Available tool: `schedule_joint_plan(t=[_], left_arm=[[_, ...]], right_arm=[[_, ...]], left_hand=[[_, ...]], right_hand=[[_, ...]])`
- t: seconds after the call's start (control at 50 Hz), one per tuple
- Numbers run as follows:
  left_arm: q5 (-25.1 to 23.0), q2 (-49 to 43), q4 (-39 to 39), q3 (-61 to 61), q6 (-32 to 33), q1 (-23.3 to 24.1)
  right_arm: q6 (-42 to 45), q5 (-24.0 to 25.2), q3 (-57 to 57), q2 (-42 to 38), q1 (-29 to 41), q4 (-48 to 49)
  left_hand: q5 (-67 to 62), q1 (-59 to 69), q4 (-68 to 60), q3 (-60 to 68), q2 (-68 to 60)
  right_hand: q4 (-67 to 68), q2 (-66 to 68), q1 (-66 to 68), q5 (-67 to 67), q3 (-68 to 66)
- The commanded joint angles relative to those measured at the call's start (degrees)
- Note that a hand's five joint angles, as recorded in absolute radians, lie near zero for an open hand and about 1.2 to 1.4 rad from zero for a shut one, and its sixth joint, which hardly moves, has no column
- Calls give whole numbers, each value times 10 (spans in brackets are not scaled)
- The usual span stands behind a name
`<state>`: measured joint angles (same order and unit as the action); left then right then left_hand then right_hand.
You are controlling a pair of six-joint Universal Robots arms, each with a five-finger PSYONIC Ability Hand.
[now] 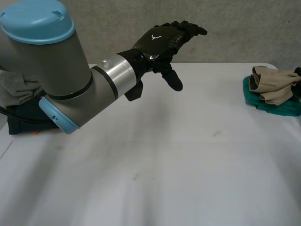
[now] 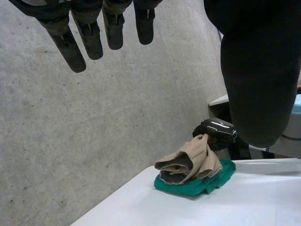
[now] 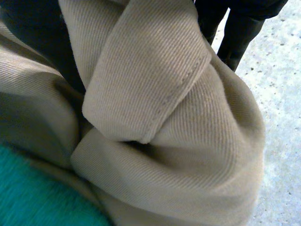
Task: Fold the laundry.
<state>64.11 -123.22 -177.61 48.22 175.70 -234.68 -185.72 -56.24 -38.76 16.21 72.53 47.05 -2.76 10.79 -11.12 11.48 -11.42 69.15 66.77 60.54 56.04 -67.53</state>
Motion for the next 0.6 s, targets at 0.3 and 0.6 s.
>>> schedule_joint_plan(t=[0.3, 0.6], left_arm=[[0, 15, 3, 8, 0, 29], [31, 60, 2, -20, -6, 2]], right_arm=[[189, -20, -174, 231, -72, -257], [453, -236, -228, 425, -44, -286]], left_hand=[[19, 1, 2, -6, 5], [14, 6, -3, -1, 0]], right_hand=[[-592, -568, -505, -560, 575], [-592, -568, -505, -560, 575]])
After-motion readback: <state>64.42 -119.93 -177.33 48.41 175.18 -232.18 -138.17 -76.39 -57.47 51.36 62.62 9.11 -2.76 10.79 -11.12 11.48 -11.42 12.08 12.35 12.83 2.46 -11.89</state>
